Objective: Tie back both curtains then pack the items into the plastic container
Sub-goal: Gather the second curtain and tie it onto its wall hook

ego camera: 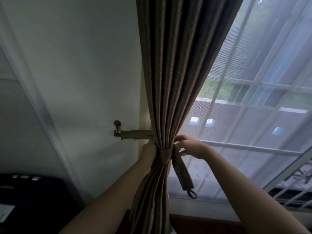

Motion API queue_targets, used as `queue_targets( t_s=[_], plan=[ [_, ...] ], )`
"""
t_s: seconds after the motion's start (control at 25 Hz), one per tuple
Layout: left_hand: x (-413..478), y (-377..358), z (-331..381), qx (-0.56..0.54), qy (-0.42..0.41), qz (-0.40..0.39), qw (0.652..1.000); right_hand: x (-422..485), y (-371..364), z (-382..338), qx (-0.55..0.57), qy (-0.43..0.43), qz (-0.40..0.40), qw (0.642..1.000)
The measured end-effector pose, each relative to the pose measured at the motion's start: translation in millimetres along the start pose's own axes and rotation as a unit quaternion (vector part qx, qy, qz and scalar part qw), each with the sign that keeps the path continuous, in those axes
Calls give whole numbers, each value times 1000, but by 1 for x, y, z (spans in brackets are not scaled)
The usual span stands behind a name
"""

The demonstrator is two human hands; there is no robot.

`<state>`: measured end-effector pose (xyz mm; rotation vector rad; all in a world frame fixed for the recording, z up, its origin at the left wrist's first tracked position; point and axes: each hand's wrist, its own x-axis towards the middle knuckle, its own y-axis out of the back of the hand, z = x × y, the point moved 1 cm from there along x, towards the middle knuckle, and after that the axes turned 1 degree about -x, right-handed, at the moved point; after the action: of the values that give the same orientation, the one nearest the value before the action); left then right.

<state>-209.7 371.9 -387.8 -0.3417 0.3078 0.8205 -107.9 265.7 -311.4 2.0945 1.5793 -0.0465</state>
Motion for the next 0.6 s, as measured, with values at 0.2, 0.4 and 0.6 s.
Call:
queue_targets(
  t_s=[0.2, 0.4, 0.6],
  plan=[
    [-13, 2, 8, -28, -88, -17, 996, 5, -5, -4, -78, 33, 39, 996],
    [-43, 14, -13, 108, -202, 9, 973, 20, -18, -9, -131, 48, 129, 982],
    [-58, -2, -29, 325, -320, 47, 889, 16, -17, -12, -76, 13, 11, 997]
  ],
)
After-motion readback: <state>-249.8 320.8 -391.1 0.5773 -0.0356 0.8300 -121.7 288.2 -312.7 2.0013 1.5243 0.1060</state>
